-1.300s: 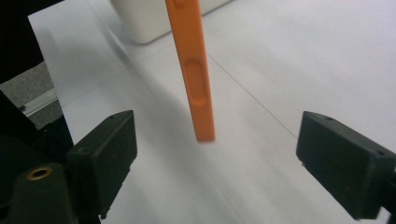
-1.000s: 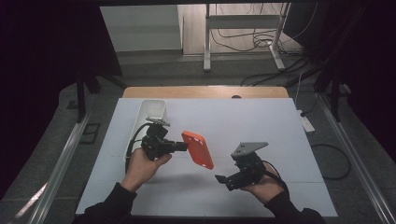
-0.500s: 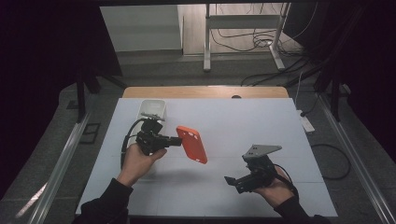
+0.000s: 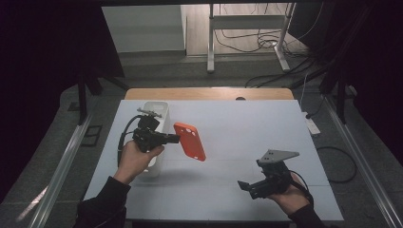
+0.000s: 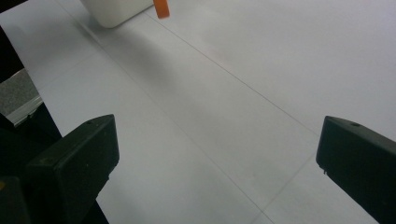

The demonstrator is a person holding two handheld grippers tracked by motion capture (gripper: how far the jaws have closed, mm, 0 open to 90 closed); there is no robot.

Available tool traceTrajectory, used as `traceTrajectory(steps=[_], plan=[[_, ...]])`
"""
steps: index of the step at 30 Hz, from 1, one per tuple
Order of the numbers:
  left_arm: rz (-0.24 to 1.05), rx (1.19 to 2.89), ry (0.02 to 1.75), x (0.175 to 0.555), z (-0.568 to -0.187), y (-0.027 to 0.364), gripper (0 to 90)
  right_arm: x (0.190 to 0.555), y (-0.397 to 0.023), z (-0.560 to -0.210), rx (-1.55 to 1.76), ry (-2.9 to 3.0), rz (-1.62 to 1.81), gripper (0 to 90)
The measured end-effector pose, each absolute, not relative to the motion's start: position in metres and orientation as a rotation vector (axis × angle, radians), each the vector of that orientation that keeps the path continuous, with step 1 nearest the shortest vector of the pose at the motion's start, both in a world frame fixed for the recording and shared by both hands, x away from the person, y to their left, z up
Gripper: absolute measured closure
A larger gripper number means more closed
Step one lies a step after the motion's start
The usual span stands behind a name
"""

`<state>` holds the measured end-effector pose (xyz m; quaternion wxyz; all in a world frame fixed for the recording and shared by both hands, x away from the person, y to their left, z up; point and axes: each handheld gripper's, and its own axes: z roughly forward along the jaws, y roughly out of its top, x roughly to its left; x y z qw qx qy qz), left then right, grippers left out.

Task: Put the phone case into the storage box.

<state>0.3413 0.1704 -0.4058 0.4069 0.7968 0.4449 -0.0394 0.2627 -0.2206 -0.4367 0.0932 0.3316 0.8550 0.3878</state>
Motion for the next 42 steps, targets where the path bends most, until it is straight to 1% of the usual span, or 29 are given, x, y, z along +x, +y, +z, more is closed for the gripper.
traceTrajectory(steps=[15, 30, 42], plan=[[-0.071, 1.993, 1.170, 0.354, -0.395, 0.188, 89.0, 0.254, -0.247, -0.442, 1.029, 2.489, 1.087, 0.0], [-0.052, 1.986, 1.208, 0.365, -0.380, 0.200, 89.0, 0.249, -0.277, -0.446, 1.153, 2.419, 1.050, 0.0], [-0.027, 1.960, 1.243, 0.373, -0.367, 0.218, 89.1, 0.242, -0.299, -0.446, 1.244, 2.358, 1.009, 0.0]])
